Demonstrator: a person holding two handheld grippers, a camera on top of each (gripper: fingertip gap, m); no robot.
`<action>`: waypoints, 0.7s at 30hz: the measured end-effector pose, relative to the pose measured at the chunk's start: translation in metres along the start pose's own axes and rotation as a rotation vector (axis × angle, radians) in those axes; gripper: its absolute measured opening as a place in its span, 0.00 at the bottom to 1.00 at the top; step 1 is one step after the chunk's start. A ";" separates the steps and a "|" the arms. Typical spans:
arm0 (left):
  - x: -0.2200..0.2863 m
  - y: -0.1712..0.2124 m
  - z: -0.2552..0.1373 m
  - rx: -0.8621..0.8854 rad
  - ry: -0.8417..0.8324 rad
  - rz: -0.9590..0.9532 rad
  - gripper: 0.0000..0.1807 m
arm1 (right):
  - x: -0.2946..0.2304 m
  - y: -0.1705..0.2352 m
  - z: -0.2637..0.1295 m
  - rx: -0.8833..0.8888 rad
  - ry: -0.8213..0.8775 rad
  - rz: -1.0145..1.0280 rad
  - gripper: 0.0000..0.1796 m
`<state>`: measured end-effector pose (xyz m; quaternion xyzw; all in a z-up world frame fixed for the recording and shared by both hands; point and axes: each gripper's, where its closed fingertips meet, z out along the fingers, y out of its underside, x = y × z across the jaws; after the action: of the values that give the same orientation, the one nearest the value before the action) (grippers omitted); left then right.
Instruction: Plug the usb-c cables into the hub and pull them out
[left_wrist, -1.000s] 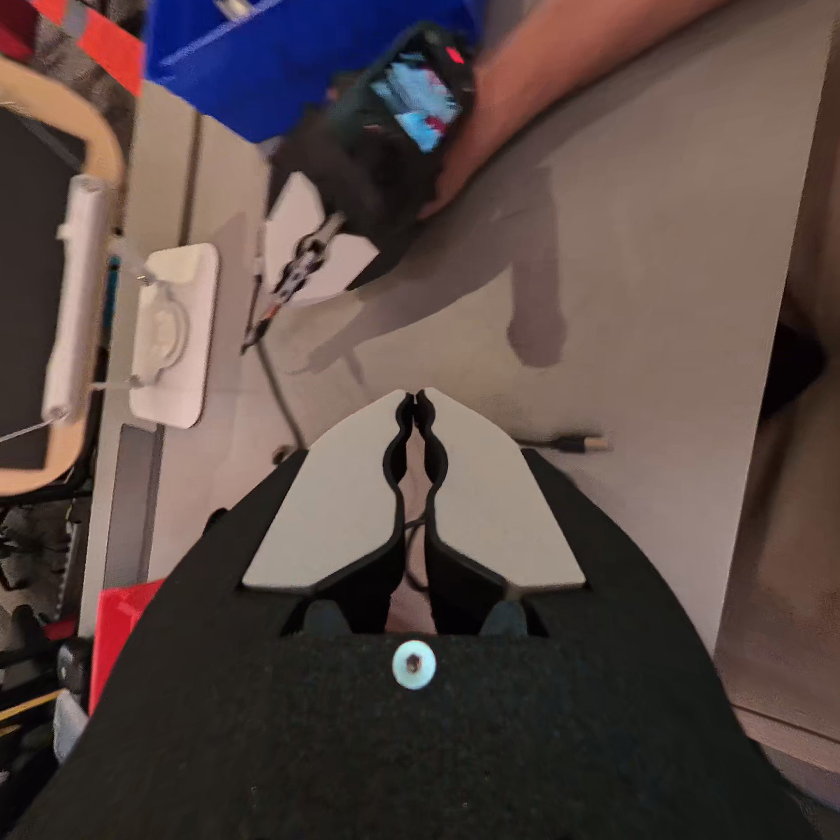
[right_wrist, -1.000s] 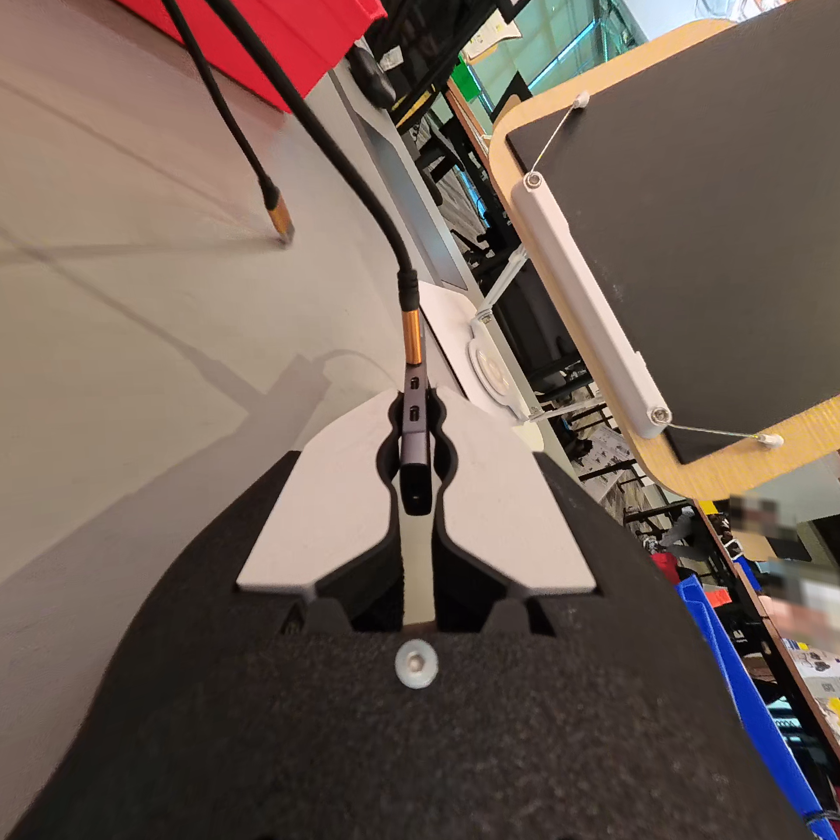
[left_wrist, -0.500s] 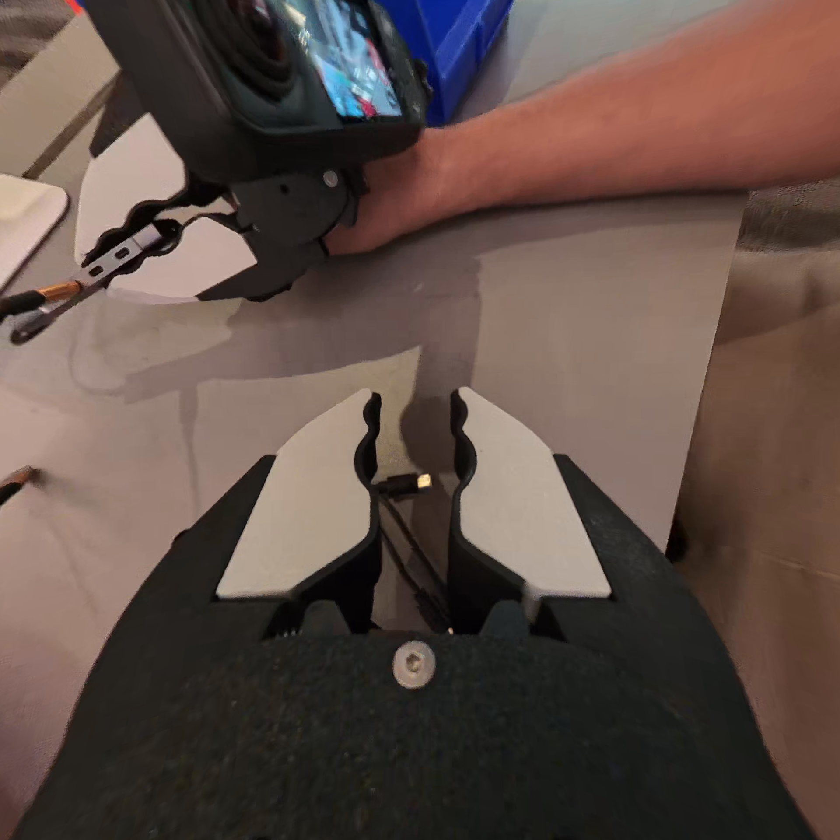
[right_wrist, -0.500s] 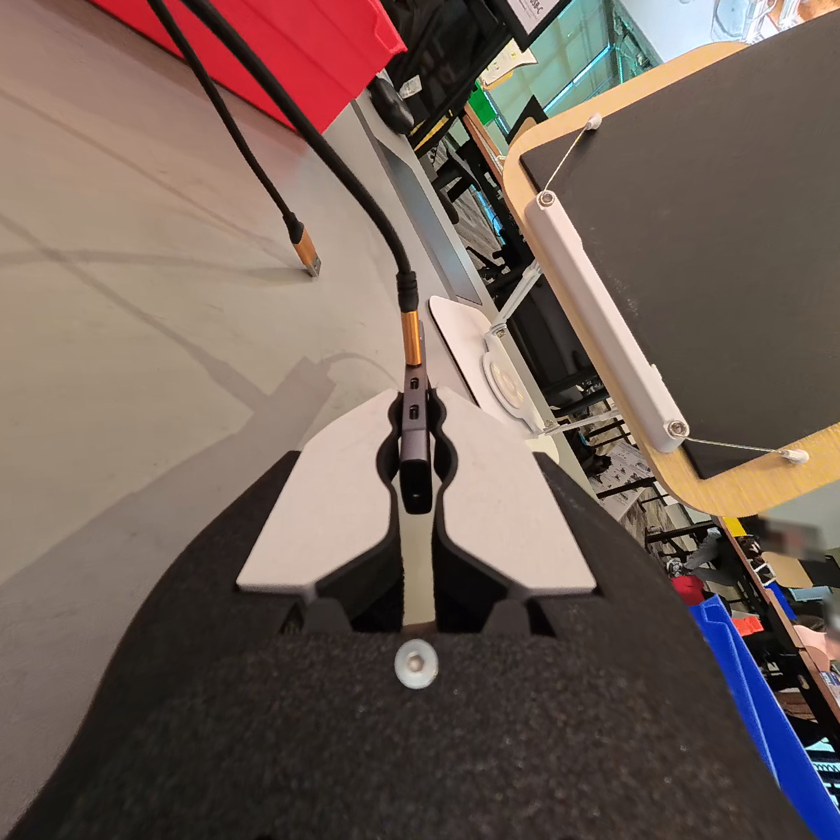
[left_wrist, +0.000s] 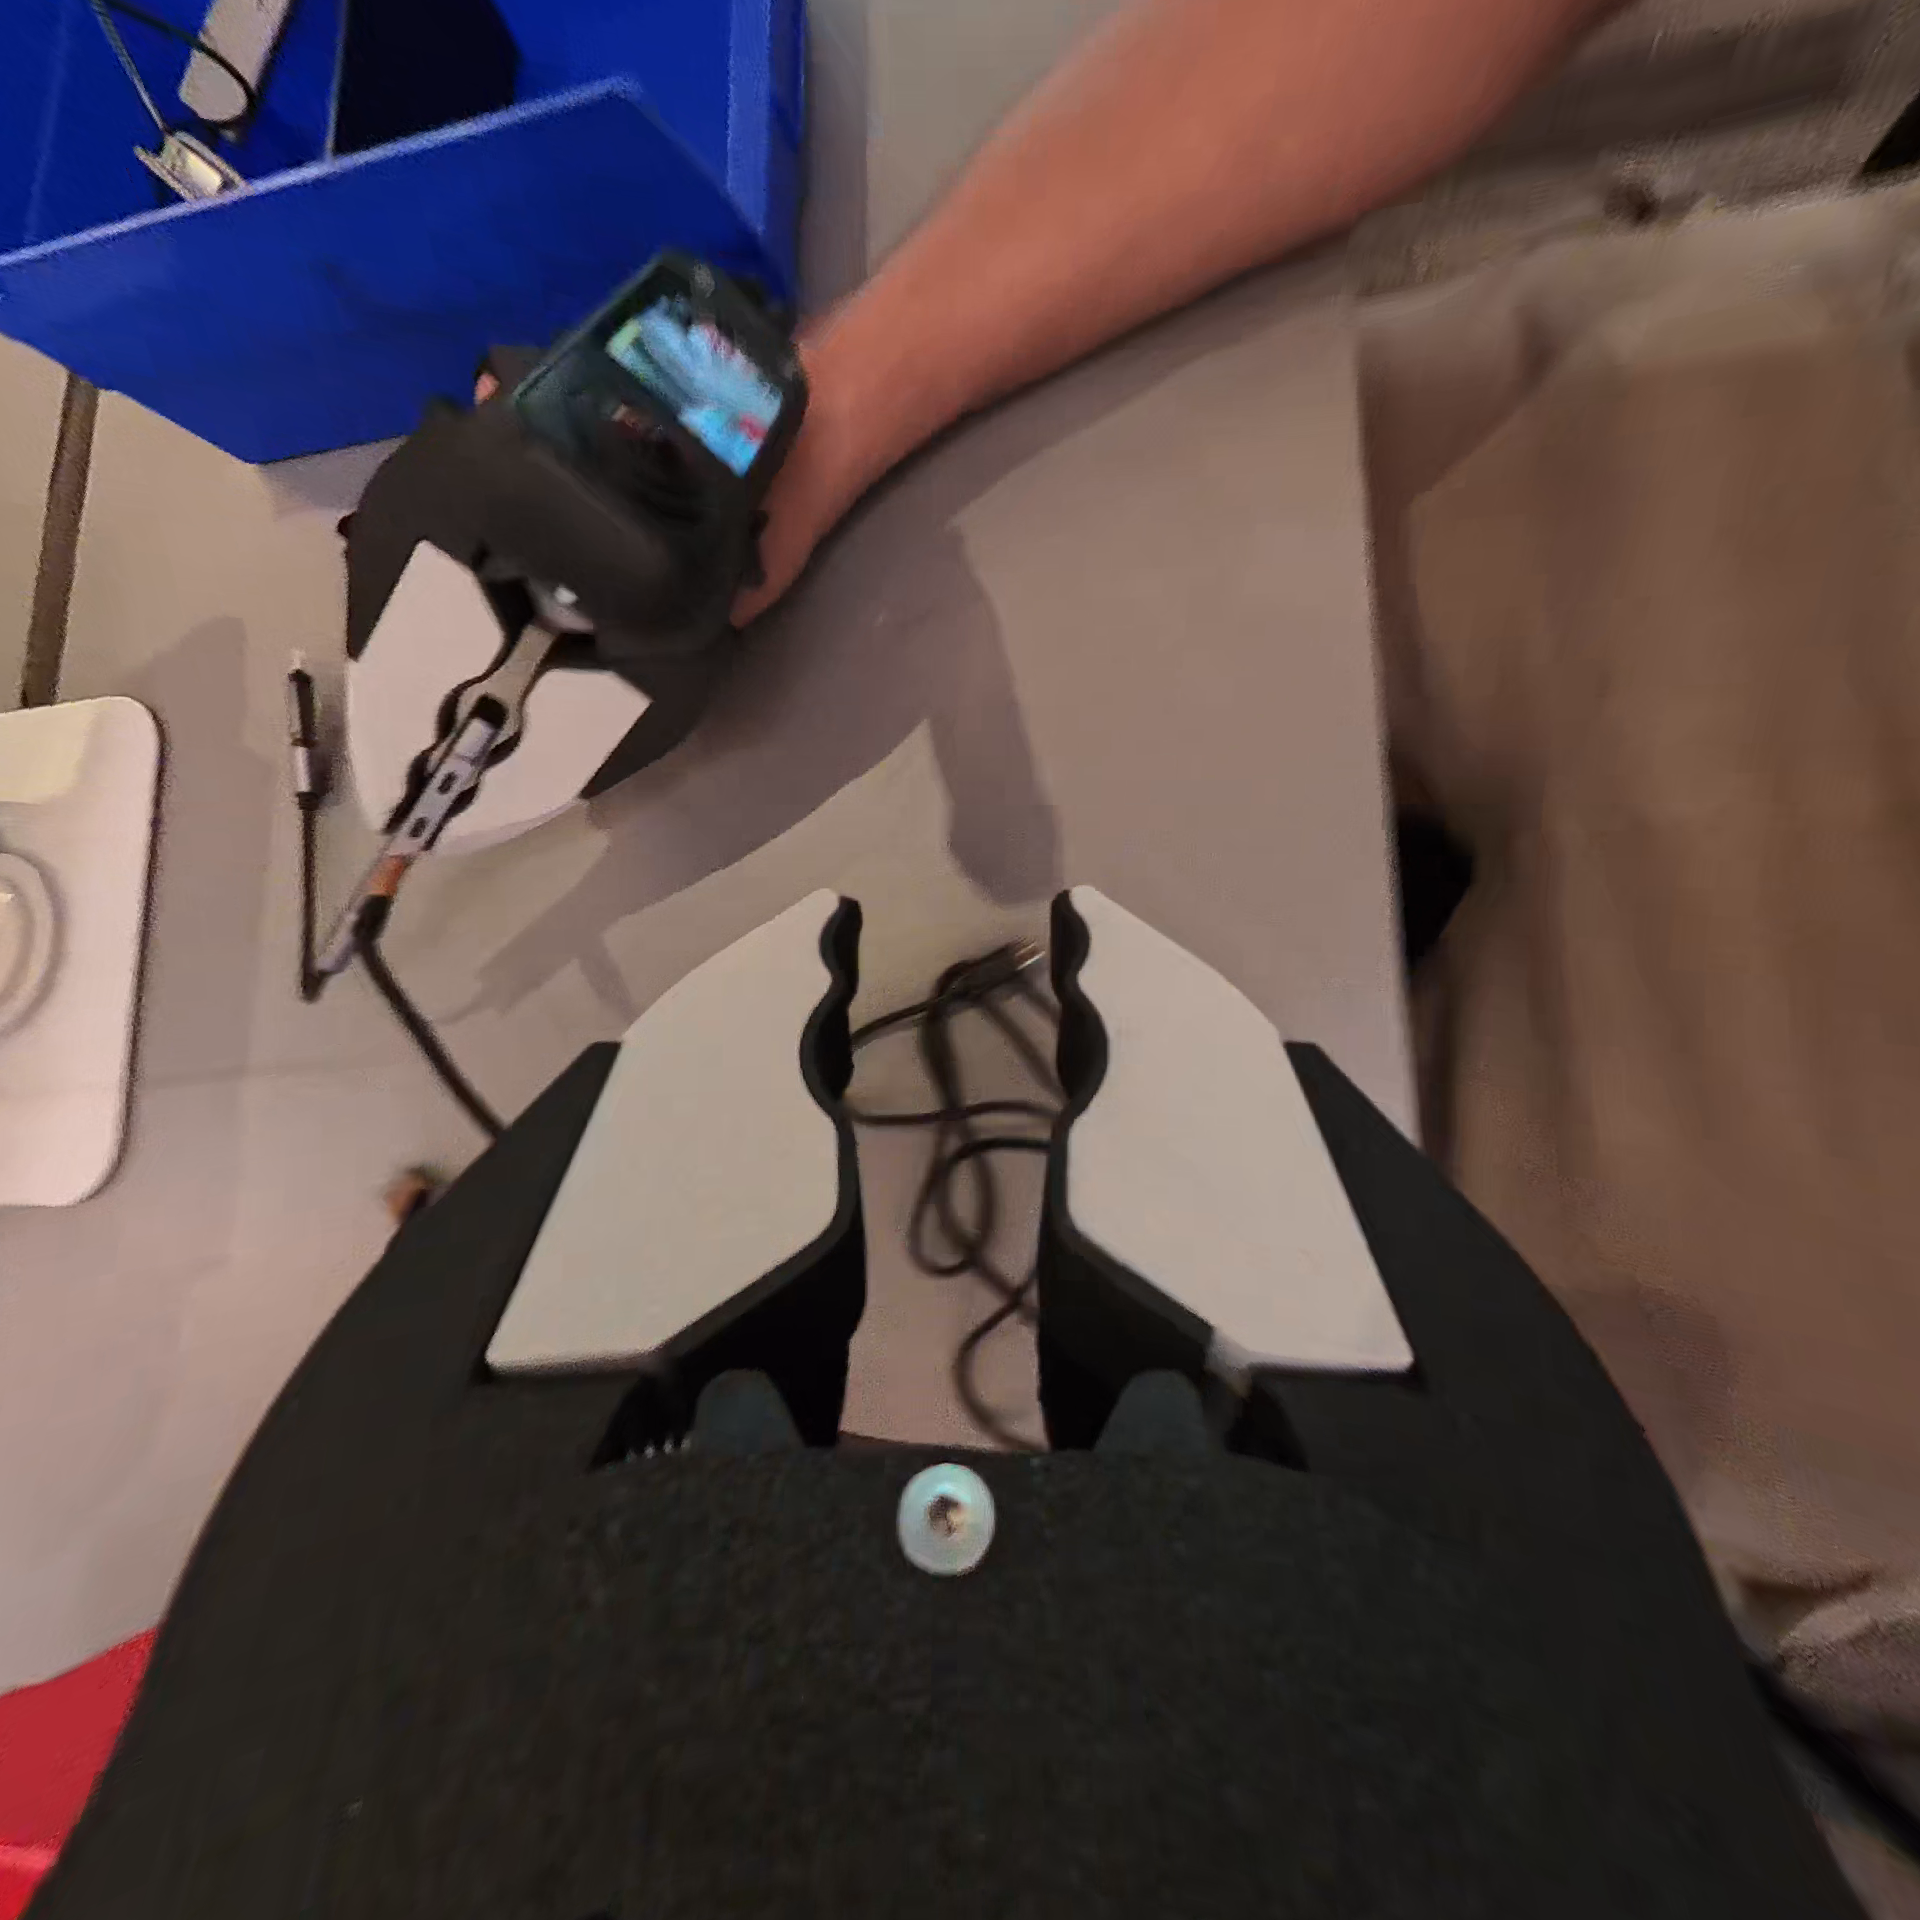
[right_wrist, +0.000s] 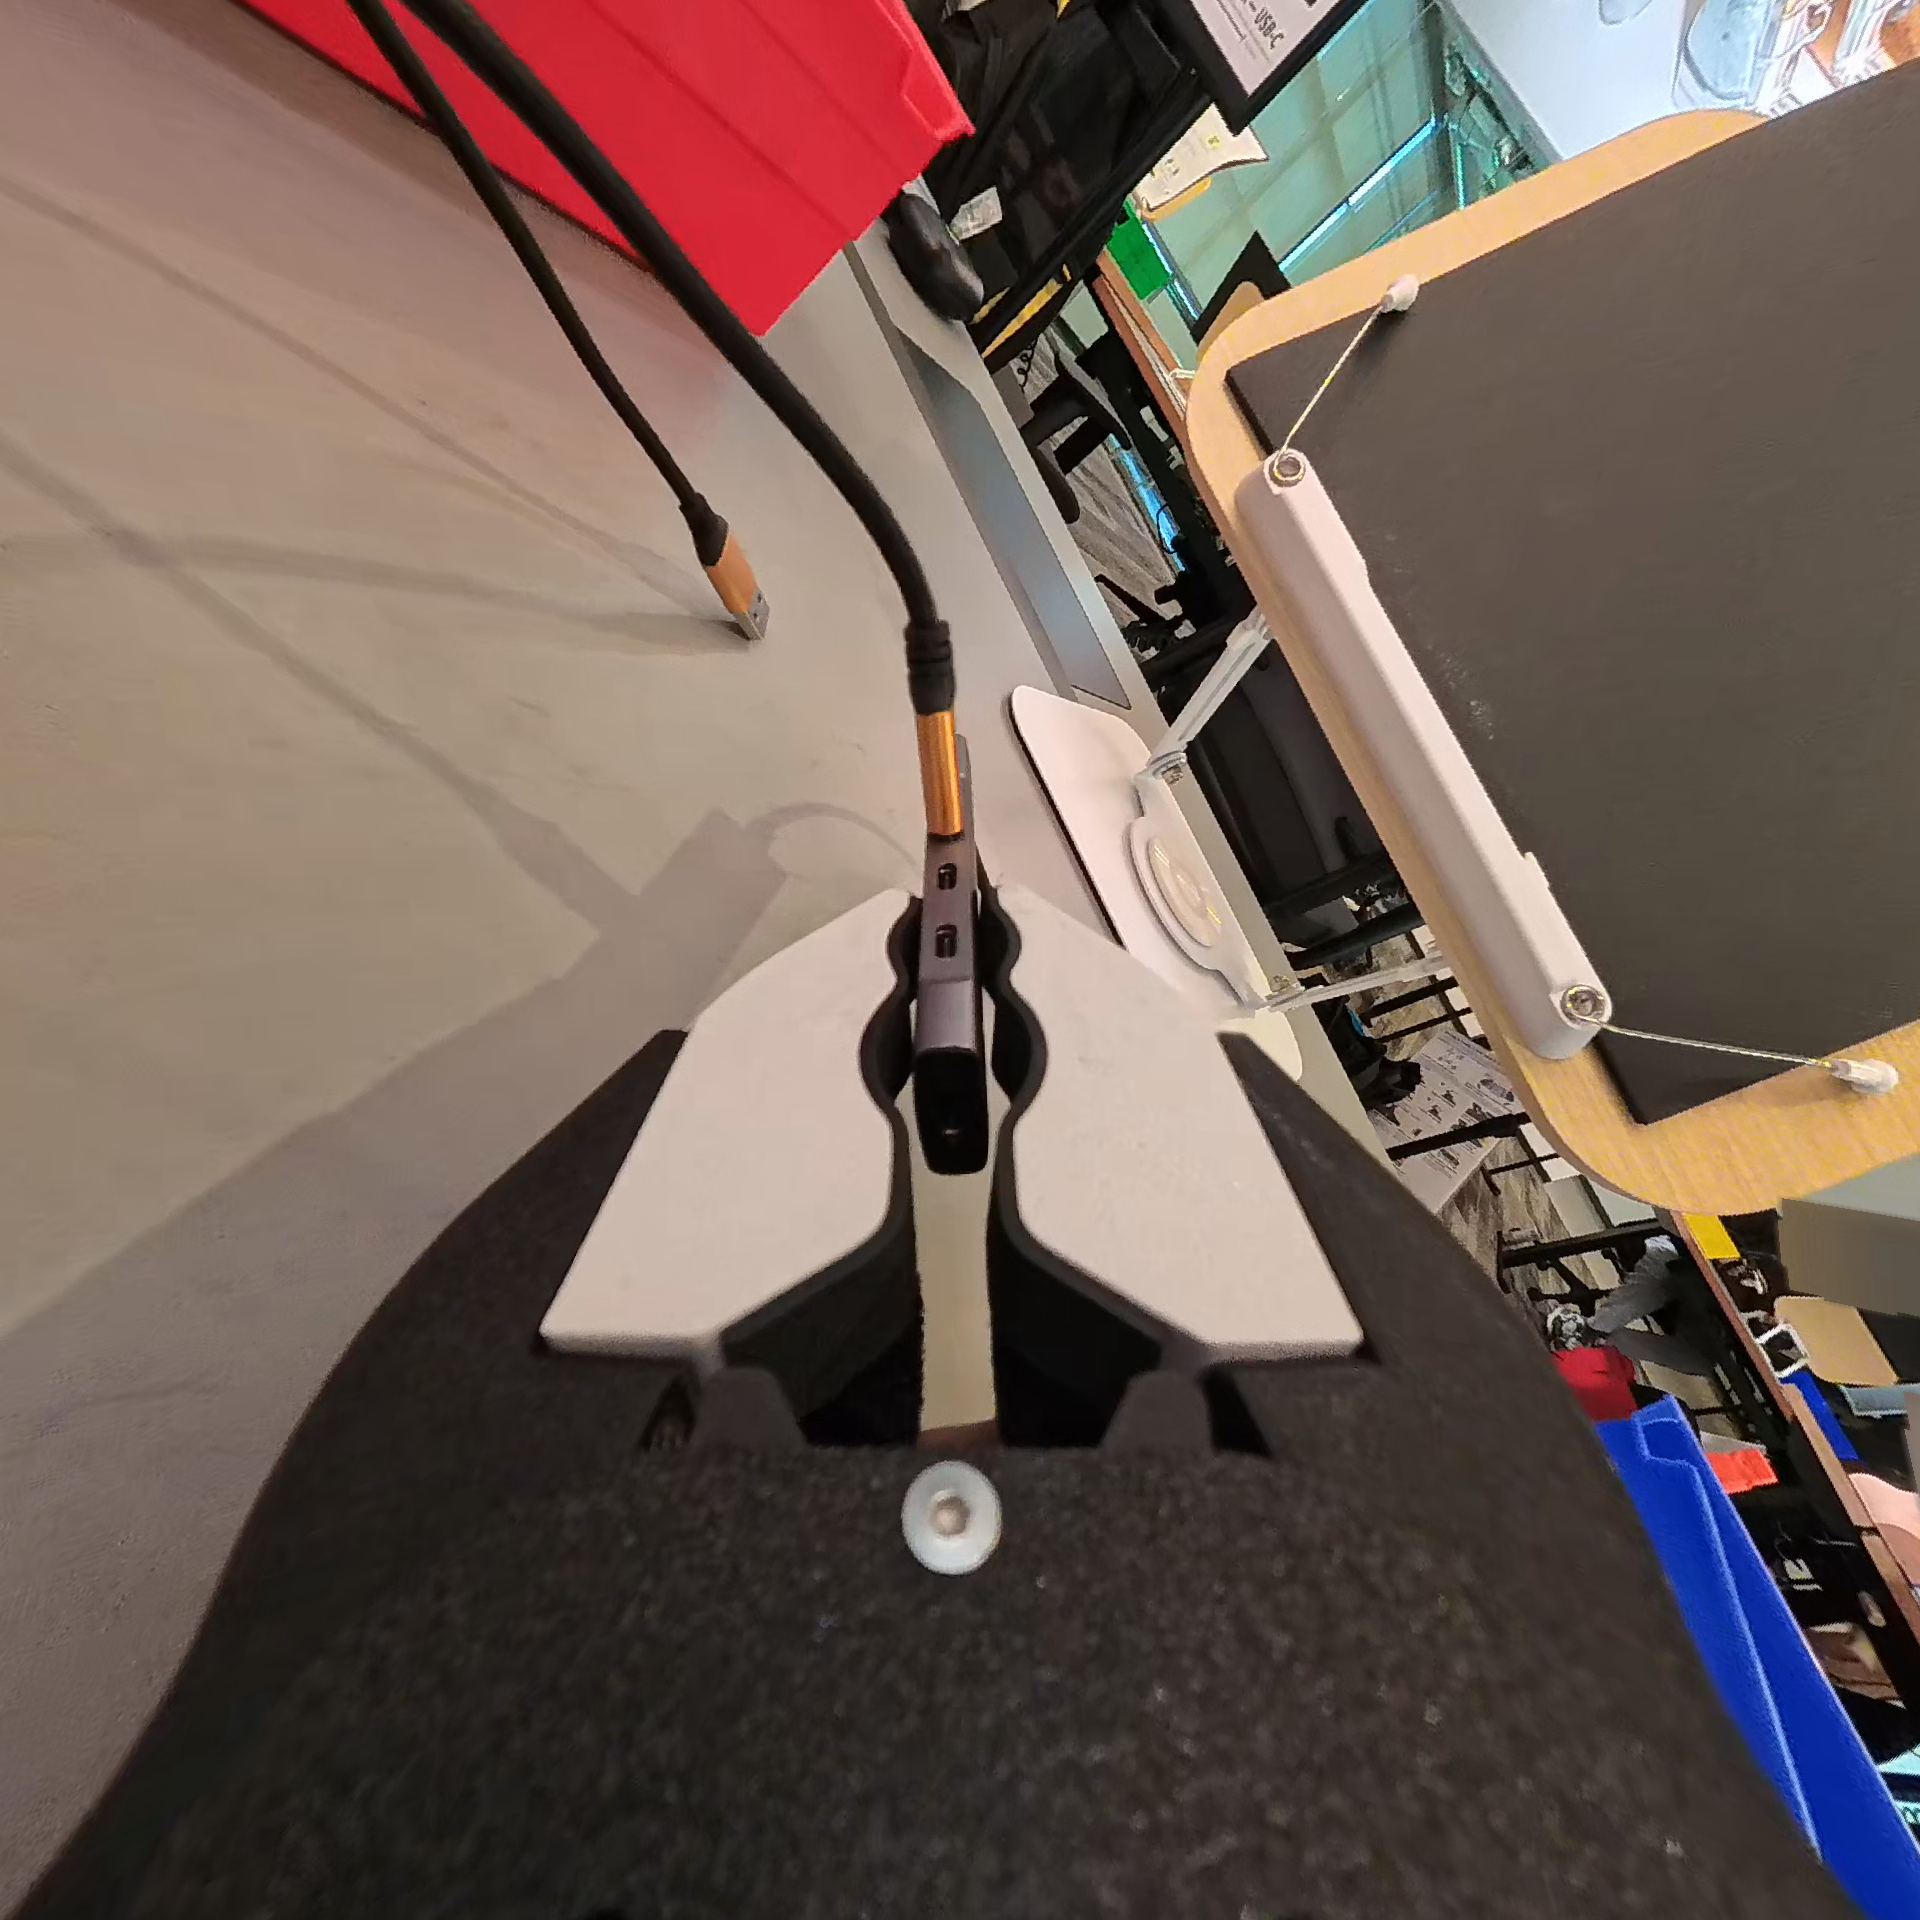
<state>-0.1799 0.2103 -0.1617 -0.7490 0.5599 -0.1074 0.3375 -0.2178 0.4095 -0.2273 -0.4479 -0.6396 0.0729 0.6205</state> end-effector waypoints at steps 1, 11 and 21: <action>-0.009 0.009 0.006 -0.035 0.024 0.038 0.19 | -0.001 0.000 0.000 0.002 -0.002 -0.001 0.05; 0.002 0.067 0.081 -0.143 0.360 0.144 0.13 | -0.004 -0.003 -0.001 0.023 -0.027 -0.001 0.05; -0.002 0.088 0.092 -0.213 0.329 0.247 0.06 | -0.006 -0.003 0.000 0.025 -0.037 -0.009 0.05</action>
<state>-0.1984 0.2349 -0.2852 -0.6788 0.7029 -0.1263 0.1710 -0.2201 0.4040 -0.2295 -0.4356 -0.6520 0.0862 0.6146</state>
